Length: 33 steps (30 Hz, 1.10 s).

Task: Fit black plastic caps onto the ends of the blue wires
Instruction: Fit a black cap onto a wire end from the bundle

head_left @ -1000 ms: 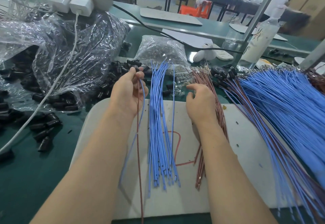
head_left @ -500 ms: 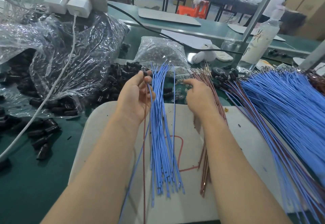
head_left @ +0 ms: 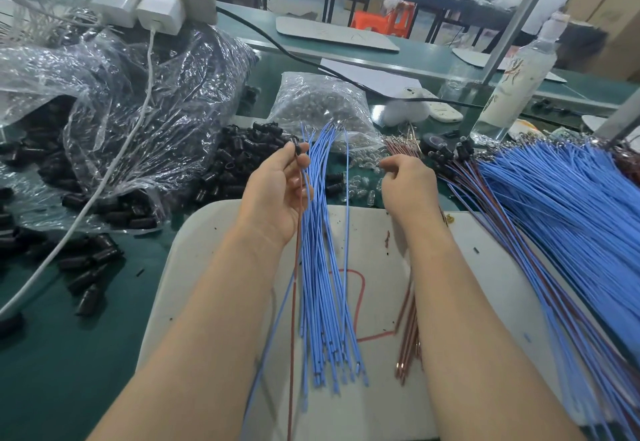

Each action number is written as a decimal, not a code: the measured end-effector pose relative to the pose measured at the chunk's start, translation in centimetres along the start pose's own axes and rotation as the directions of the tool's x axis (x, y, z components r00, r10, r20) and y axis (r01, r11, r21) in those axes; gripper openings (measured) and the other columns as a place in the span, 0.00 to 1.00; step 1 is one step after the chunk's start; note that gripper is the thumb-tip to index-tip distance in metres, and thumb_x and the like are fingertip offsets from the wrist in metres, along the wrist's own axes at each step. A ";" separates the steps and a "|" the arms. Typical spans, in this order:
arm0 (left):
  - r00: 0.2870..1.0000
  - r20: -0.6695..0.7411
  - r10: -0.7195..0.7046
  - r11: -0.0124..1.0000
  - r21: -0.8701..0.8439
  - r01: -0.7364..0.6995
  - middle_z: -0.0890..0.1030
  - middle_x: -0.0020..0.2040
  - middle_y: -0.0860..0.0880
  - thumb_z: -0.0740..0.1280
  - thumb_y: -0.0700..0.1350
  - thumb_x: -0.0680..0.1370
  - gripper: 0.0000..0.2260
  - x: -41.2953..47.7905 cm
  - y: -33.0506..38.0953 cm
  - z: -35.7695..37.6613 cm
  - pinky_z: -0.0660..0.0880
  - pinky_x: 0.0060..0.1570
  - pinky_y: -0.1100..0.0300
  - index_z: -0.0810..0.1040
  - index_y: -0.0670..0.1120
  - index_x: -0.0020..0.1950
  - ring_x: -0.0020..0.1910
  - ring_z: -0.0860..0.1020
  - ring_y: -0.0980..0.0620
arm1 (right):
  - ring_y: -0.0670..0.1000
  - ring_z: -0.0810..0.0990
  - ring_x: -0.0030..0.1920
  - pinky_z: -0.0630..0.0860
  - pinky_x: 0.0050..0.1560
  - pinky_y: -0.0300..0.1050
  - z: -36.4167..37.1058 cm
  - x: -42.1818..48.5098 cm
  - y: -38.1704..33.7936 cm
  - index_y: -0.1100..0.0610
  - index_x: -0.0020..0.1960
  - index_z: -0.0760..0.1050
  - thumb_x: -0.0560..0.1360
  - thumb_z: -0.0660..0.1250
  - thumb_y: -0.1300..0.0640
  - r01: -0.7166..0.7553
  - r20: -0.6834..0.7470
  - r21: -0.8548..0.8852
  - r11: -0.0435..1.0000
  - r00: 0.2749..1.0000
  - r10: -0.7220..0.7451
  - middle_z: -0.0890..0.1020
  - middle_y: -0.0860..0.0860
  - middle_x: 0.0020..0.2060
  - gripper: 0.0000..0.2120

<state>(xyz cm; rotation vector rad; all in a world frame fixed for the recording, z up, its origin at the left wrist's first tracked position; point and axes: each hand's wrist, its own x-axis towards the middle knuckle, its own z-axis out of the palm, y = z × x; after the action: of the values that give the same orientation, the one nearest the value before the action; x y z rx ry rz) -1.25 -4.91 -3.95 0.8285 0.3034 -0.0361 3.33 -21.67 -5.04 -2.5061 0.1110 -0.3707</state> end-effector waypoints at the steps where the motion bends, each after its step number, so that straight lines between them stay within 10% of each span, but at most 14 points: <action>1: 1.000 -0.003 -0.001 1.000 0.001 0.001 0.76 0.28 0.55 0.61 0.45 0.81 0.10 0.0 0.0 0.0 0.65 0.24 0.69 0.78 0.44 0.46 0.28 0.66 0.59 | 0.53 0.77 0.59 0.73 0.60 0.45 0.0 0.0 -0.1 0.55 0.61 0.77 0.76 0.57 0.67 -0.001 0.045 -0.015 1.000 0.999 0.002 0.80 0.53 0.58 0.18; 13: 0.994 -0.025 0.108 0.978 0.180 -0.102 0.78 0.33 0.54 0.61 0.44 0.81 0.07 -0.1 -0.2 0.5 0.67 0.27 0.69 0.79 0.44 0.49 0.27 0.66 0.60 | 0.50 0.77 0.56 0.73 0.61 0.46 -1.0 -0.3 0.0 0.52 0.57 0.80 0.76 0.65 0.61 -0.002 0.140 -0.064 0.998 0.990 0.011 0.81 0.50 0.55 0.12; 20: 0.882 0.122 0.456 0.639 0.645 -0.419 0.82 0.40 0.55 0.61 0.41 0.81 0.06 0.5 -1.5 0.1 0.71 0.41 0.64 0.76 0.49 0.55 0.30 0.73 0.63 | 0.53 0.77 0.55 0.74 0.60 0.53 -0.5 0.0 -0.7 0.51 0.53 0.77 0.77 0.65 0.60 -0.040 0.148 -0.150 0.988 0.987 0.062 0.80 0.50 0.53 0.07; 26: 0.840 0.217 0.496 0.555 0.665 -0.500 0.81 0.49 0.50 0.59 0.35 0.80 0.10 0.3 -1.9 0.3 0.76 0.53 0.61 0.74 0.48 0.54 0.46 0.81 0.58 | 0.41 0.74 0.37 0.69 0.39 0.27 -2.0 -0.7 -0.4 0.54 0.48 0.78 0.77 0.63 0.63 0.045 -0.019 0.164 0.985 0.999 -0.042 0.77 0.44 0.37 0.07; 33: 0.853 0.221 0.472 0.479 0.748 -0.459 0.81 0.51 0.52 0.61 0.38 0.80 0.08 0.1 -2.0 0.1 0.72 0.46 0.69 0.75 0.49 0.54 0.46 0.79 0.57 | 0.51 0.76 0.53 0.70 0.53 0.40 -1.2 -1.0 0.2 0.53 0.57 0.79 0.77 0.63 0.61 -0.007 0.036 -0.040 0.999 0.999 0.009 0.80 0.51 0.54 0.12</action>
<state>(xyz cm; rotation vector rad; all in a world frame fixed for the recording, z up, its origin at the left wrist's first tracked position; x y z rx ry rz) -1.39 -6.32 -5.35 1.7925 0.0391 0.3907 2.02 -22.30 -4.48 -2.5501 0.1148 -0.3221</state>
